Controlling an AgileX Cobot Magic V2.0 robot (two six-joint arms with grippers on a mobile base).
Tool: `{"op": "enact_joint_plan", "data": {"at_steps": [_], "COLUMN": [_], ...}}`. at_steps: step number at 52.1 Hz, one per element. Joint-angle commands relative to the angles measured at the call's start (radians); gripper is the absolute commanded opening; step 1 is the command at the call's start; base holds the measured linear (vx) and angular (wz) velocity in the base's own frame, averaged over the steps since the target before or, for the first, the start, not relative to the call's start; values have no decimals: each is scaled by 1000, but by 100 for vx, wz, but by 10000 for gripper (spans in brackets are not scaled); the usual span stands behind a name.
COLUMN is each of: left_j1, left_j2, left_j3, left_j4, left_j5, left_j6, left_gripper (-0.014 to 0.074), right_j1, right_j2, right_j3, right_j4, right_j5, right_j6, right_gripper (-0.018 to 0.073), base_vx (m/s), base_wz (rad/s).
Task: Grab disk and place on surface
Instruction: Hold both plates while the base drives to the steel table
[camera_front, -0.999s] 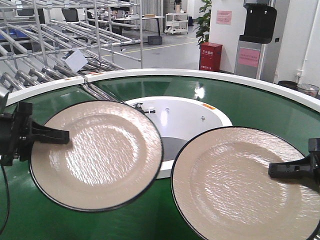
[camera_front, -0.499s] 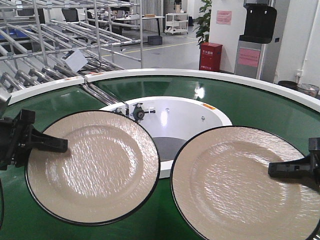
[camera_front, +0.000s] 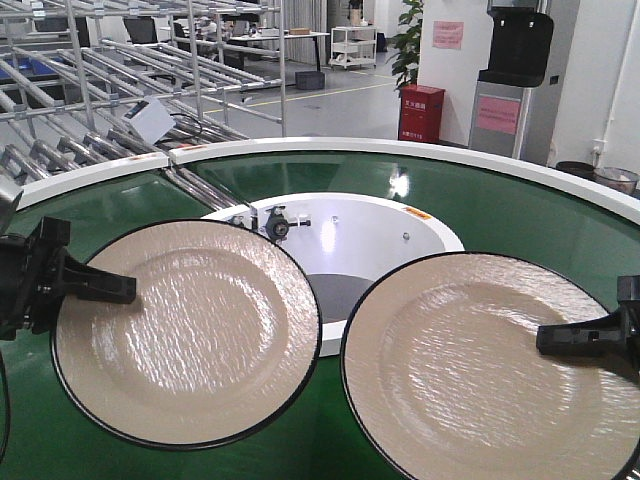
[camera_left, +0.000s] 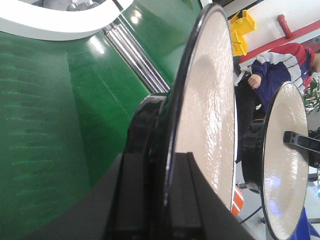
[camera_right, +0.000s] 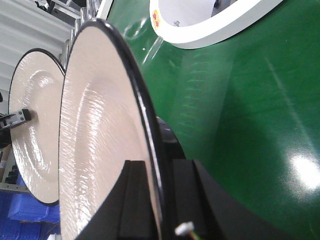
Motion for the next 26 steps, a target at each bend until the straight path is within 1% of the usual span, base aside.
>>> {"op": "enact_joint_plan", "data": {"at_steps": [1,26], "left_j1": [-4,-4], "left_j2": [-48,-48], "left_j3": [-29,-29], "left_j4": [-147,-147], "left_j5": [34,34], "left_j6": [-16,-16], "left_gripper": [-1,-1], "right_j1": [-2,-2], "right_j2": [-35,-35], "right_j3": [-30,-30], "right_j4": [138,138], "right_j5": [19,19], "right_j6": [2,2], "right_gripper": [-8,-8], "base_vx": [0,0], "base_wz": [0,0]}}
